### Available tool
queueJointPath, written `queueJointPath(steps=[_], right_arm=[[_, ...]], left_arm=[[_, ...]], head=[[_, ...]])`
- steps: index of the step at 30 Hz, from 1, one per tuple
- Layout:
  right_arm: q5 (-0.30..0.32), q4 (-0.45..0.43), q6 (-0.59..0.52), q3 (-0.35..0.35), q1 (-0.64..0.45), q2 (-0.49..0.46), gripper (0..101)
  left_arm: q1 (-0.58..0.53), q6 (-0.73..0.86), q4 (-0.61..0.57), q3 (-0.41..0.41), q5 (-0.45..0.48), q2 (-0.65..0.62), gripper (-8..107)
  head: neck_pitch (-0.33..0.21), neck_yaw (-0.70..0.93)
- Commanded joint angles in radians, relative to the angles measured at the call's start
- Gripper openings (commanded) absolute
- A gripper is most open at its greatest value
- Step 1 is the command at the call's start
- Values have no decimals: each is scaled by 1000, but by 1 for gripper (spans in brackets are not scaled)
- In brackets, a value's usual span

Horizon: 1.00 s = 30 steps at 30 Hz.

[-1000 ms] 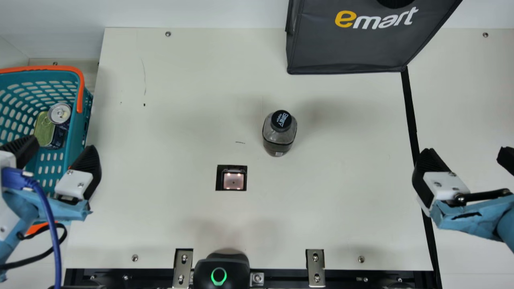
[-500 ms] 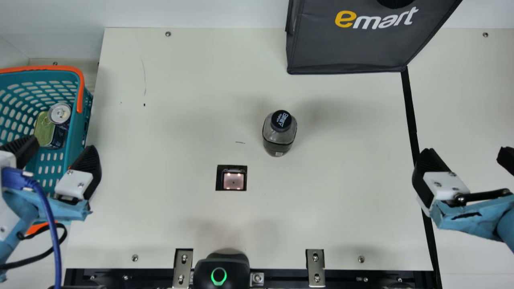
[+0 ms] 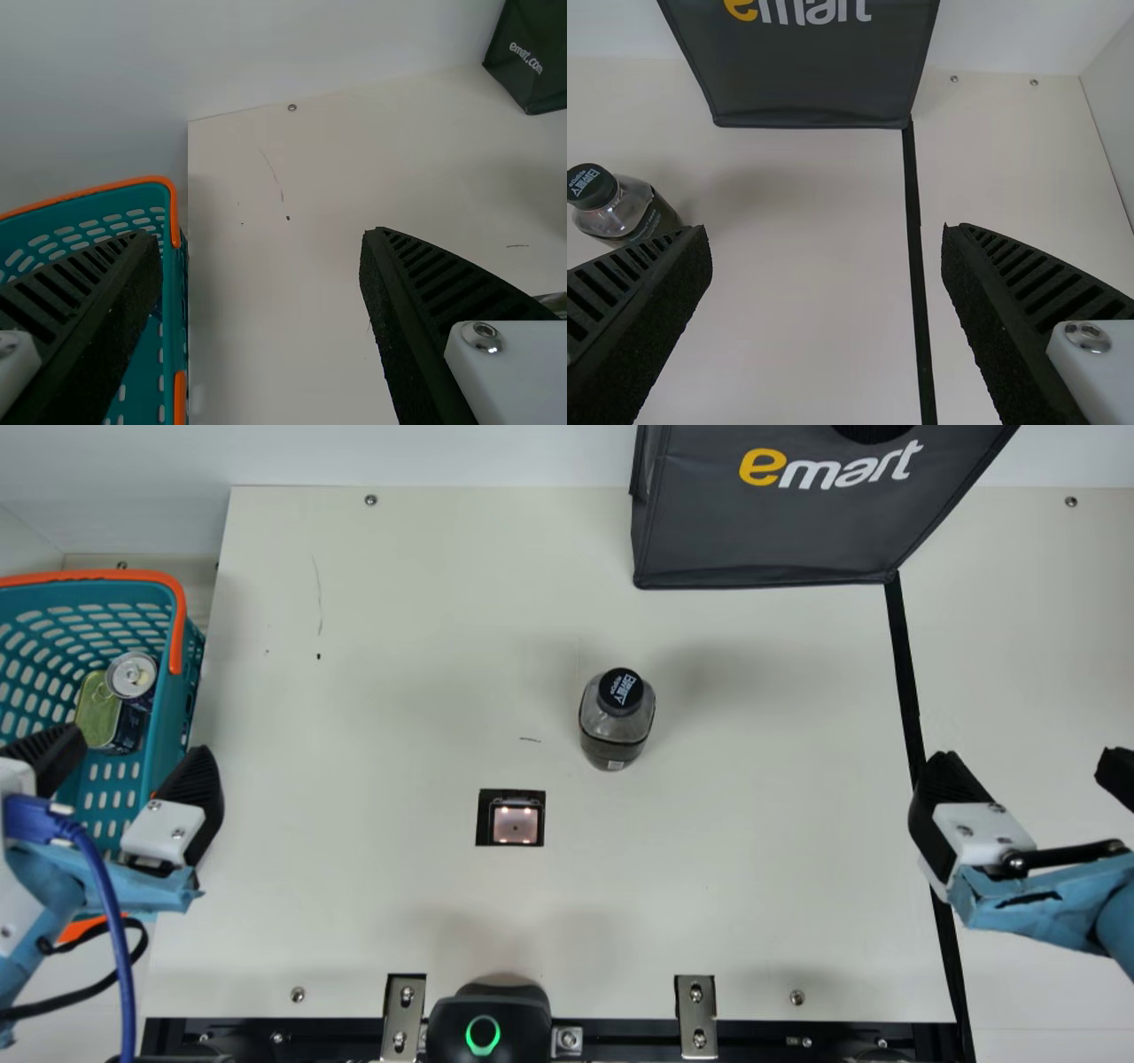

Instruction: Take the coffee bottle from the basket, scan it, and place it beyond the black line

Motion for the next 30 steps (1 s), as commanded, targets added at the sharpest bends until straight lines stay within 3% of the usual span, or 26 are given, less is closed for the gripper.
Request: queueJointPath(steps=[1,15,30], right_arm=[[-7,3,0,-7,7,8,91],[-53,-20,16,-47,112,101,91],[-118,-112,126,-47,303,214,91]], left_arm=[[0,0,0,0,0,0,90],[0,0,0,0,0,0,90],[0,0,0,0,0,0,90]], head=[[-27,2],[-27,2],[-27,2]])
